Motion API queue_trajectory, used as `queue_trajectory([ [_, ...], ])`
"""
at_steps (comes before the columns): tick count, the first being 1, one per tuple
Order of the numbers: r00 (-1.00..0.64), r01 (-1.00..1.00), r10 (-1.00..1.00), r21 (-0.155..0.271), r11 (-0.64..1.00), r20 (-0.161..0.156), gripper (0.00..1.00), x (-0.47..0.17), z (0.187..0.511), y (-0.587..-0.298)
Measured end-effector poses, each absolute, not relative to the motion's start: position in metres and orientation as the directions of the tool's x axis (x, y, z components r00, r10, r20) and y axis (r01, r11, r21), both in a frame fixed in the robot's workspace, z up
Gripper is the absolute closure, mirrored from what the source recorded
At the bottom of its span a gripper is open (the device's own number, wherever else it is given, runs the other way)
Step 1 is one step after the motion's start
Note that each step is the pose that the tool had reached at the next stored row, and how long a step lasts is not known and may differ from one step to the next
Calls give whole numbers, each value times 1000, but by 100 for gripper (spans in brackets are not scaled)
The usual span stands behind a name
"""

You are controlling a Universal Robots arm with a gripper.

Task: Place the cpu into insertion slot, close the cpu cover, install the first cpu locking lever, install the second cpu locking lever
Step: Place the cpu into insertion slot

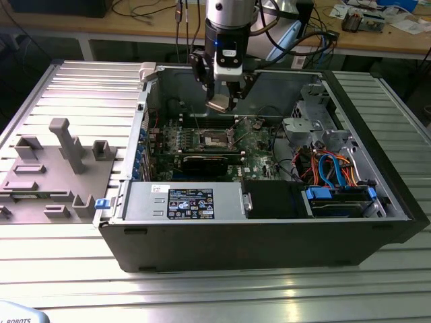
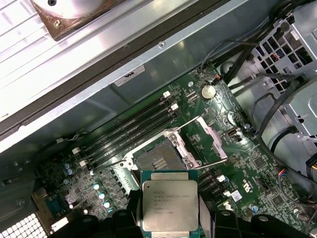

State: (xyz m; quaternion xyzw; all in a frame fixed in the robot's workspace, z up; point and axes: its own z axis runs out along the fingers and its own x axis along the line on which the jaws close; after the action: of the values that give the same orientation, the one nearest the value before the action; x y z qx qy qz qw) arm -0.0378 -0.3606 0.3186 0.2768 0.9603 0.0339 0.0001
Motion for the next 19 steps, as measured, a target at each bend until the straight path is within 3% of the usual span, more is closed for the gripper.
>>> queue_trajectory([
  [19,-810,585,586,65,808,19,45,-38,319,-361],
])
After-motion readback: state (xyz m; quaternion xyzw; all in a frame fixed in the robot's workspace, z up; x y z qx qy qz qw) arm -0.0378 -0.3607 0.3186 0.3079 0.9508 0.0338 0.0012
